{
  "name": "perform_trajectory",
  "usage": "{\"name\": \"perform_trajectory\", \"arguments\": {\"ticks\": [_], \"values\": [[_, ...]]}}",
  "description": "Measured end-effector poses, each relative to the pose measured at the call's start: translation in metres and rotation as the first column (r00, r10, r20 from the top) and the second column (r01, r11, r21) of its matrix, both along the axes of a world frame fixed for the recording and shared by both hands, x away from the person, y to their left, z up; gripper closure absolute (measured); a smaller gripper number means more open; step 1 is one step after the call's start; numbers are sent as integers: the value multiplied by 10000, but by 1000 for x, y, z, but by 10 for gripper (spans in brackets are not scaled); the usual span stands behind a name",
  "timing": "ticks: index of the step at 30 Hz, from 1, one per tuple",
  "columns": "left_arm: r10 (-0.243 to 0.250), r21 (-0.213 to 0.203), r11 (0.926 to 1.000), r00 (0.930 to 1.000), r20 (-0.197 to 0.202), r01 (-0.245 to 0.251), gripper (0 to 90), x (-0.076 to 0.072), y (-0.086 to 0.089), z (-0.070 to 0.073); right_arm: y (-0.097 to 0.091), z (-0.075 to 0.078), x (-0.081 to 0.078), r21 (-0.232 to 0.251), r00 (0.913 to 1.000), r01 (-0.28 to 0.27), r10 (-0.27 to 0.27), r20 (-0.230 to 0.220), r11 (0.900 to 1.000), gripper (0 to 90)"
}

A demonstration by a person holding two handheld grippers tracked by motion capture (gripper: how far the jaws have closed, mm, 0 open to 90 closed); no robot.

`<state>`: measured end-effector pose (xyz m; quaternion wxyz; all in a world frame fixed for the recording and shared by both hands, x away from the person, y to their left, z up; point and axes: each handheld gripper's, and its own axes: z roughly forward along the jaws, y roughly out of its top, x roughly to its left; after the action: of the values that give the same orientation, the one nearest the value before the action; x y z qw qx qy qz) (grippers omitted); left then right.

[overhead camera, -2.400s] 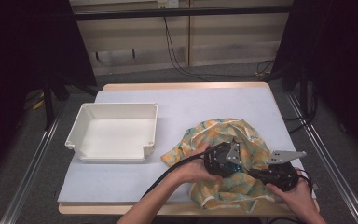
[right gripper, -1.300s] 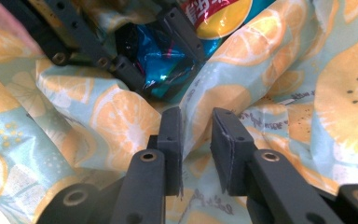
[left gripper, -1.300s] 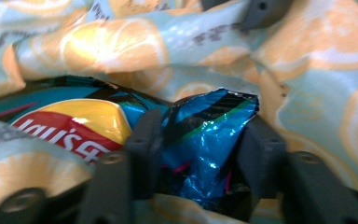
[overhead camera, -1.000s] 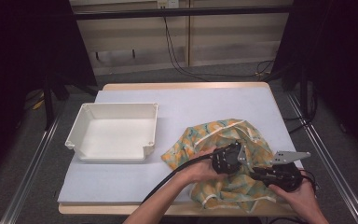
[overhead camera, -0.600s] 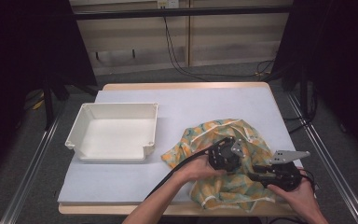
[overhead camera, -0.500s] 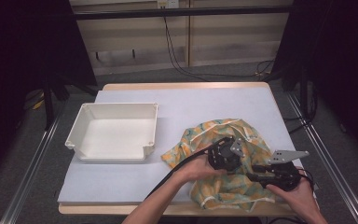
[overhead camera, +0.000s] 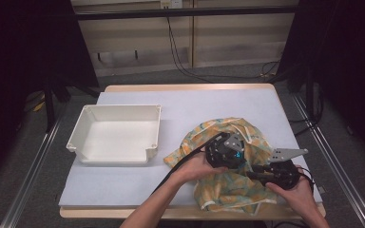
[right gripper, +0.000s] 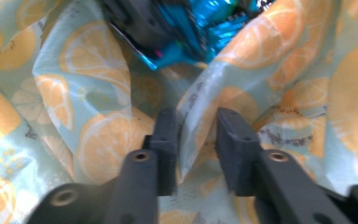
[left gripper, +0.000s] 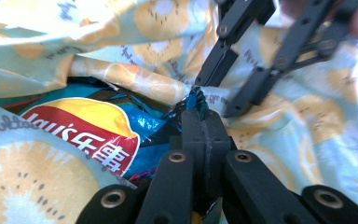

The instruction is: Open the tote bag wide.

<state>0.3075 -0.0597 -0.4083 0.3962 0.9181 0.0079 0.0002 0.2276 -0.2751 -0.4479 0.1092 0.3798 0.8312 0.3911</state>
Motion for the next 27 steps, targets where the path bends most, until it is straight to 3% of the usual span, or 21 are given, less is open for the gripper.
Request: {"name": "perform_trajectory", "arguments": {"ticks": [6, 15, 19, 21, 27], "values": [[142, -667, 9977, 9999, 11, -141, 900, 2, 17, 20, 2, 8, 8, 272, 9997, 69, -76, 242, 9996, 891], [124, -1623, 9867, 9999, -3, -123, 900, 1, 44, 45, 4, 18, 28, 338, 9981, 416, -431, 440, 9986, 900], [45, -2035, 9791, 10000, -52, -55, 900, -3, 52, 55, 2, 18, 39, 452, 9980, 492, -509, 379, 9978, 900], [-118, -2405, 9706, 9994, -315, 39, 900, -5, 56, 60, 1, 21, 45, 566, 9973, 575, -599, 416, 9967, 900], [-504, -3043, 9517, 9984, -262, 401, 900, -15, 67, 71, 1, 18, 51, 597, 9964, 781, -798, 282, 9952, 900]]}}
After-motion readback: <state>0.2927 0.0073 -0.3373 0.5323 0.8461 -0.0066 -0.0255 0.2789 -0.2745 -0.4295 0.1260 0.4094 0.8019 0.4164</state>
